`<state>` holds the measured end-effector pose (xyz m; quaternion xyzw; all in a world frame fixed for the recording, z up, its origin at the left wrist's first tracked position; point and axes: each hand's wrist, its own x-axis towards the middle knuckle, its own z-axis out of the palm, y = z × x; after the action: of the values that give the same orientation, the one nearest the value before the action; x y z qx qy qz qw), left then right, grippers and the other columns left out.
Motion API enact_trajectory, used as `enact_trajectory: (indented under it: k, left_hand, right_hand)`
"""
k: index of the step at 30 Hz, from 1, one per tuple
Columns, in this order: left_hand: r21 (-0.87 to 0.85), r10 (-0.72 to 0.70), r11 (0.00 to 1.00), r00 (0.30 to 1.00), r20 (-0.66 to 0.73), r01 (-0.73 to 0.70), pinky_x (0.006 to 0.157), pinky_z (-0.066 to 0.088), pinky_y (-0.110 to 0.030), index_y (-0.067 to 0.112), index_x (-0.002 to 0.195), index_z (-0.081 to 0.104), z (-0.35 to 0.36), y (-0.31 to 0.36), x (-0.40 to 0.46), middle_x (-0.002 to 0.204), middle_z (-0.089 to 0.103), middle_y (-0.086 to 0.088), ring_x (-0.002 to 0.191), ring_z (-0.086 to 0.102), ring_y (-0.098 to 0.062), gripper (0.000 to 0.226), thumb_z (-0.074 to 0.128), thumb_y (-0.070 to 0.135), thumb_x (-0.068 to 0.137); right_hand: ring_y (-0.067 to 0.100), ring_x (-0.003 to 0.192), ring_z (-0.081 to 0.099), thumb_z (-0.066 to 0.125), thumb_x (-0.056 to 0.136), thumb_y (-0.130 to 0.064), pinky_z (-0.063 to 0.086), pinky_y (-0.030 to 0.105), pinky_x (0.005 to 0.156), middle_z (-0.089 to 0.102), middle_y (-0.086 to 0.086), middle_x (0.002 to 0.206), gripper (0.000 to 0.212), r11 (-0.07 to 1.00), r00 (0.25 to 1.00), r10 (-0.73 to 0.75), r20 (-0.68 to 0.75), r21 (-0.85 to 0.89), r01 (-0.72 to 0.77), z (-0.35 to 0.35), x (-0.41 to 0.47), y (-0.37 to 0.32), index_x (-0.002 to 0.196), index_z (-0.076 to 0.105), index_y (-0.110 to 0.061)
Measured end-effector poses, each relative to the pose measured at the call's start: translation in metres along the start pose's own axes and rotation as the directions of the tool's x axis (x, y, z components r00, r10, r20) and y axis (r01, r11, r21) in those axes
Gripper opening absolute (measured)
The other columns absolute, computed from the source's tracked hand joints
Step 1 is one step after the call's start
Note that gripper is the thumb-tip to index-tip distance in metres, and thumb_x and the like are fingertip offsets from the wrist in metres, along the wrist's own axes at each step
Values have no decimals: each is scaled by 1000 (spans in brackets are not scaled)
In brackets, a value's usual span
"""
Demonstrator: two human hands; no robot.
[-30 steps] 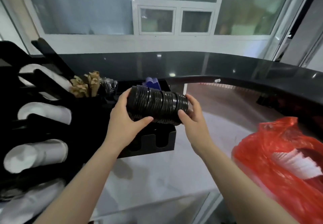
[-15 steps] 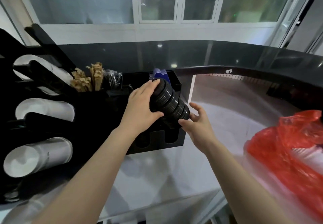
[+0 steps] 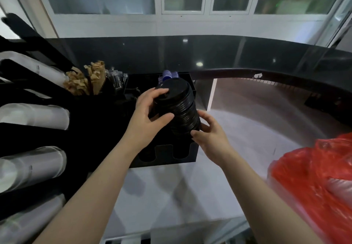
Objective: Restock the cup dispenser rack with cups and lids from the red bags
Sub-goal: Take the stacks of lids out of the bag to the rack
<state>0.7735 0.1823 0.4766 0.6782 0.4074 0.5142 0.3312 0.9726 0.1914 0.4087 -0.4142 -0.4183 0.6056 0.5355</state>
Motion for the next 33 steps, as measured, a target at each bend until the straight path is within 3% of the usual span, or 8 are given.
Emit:
enact_trajectory:
  k: [3,8,15,19,22,28,31,33]
  left_hand:
    - [-65,20,998,998,-60,-23,99,45,-21,51,130,40,2,-2,-3,140,44,15,125,49,-7,67,69,18,80]
    - [-38,5,999,999,-40,-7,88,41,-5,58,128,36,1,-5,-1,127,47,36,120,47,8,71,71,16,82]
    - [-32,-30,999,998,-48,28,91,42,-8,54,135,31,4,-16,-5,139,42,19,122,47,3,80,73,14,80]
    - [-33,-23,999,999,-33,22,92,44,-11,62,128,32,10,-15,-7,129,44,35,120,48,3,78,73,20,77]
    - [-29,-14,1000,999,-31,14,95,44,-13,60,129,32,14,-15,-8,128,44,38,121,49,2,77,73,19,77]
    - [-72,-19,997,999,-48,16,97,44,-16,56,132,29,18,-14,-6,136,44,25,124,48,-2,83,73,10,80]
    - [-97,-16,995,998,-61,10,90,44,-11,52,132,32,21,-11,-4,133,47,24,120,51,0,80,72,7,80]
    - [-113,-22,994,999,-49,16,86,44,-8,52,133,31,21,-10,-2,134,47,23,119,50,3,80,72,7,80]
  right_hand:
    - [35,99,64,55,78,18,51,48,93,64,22,117,63,1000,1000,2,28,16,-3,1,2,0,130,51,-17]
    - [34,106,63,62,78,12,51,46,94,63,17,117,61,999,999,-10,42,-32,11,7,3,1,130,51,-16]
    - [24,106,64,65,75,19,53,39,92,59,12,124,68,995,999,-16,36,-94,20,10,-4,-1,132,48,-14]
    - [25,112,61,68,73,17,51,44,96,55,4,128,78,957,997,-54,54,-281,67,10,-9,-4,137,40,-17]
    - [24,113,60,69,72,15,51,45,96,55,0,125,82,929,996,-74,57,-359,89,11,-10,-4,140,37,-20]
    - [14,101,66,68,68,19,56,35,85,62,2,119,78,969,995,-95,-37,-232,84,9,-11,0,129,49,-26]
    - [21,101,67,67,67,21,57,31,78,67,5,113,75,991,996,-67,-52,-122,60,5,-10,-1,123,54,-26]
    - [25,103,66,66,67,22,57,36,81,68,8,112,74,995,998,-54,-45,-88,50,3,-9,-2,122,55,-25]
